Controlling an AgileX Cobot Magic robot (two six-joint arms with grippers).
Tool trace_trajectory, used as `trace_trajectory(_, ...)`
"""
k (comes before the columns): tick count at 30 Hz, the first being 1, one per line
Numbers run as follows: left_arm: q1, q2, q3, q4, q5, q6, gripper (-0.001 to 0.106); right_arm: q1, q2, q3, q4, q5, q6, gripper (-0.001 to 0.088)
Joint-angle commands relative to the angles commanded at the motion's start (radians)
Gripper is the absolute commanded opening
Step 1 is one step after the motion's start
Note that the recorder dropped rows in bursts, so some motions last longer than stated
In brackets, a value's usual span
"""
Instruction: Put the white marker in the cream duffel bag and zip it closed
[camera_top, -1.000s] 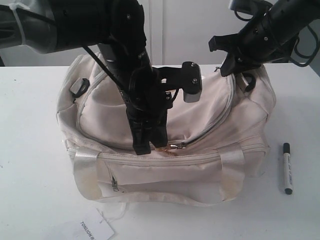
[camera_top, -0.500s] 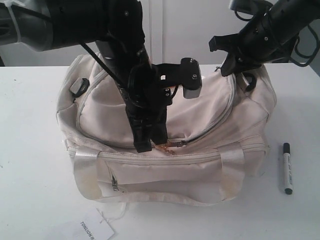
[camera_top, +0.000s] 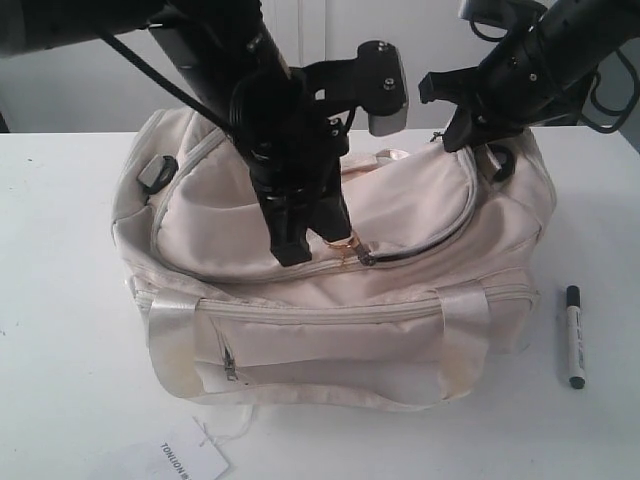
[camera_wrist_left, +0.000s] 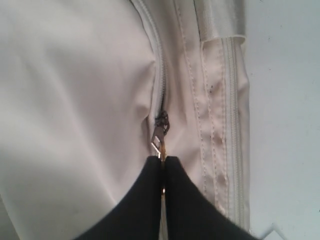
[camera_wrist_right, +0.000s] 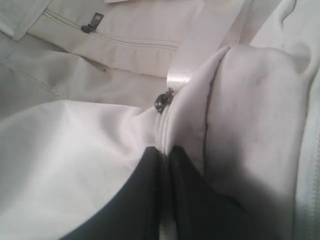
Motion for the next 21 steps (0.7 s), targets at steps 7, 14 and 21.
trace_trajectory(7, 0.000, -0.031, 0.000, -0.002, -0.022, 0.000, 0.000, 0.000, 0.000, 0.000, 0.000, 0.000, 0.000, 0.0000)
trace_trajectory(14, 0.000, -0.052, 0.000, -0.007, -0.004, 0.000, 0.000, 0.000, 0.000, 0.000, 0.000, 0.000, 0.000, 0.0000)
trace_trajectory(21, 0.000, -0.050, 0.002, -0.002, 0.056, -0.019, 0.000, 0.000, 0.000, 0.000, 0.000, 0.000, 0.000, 0.0000)
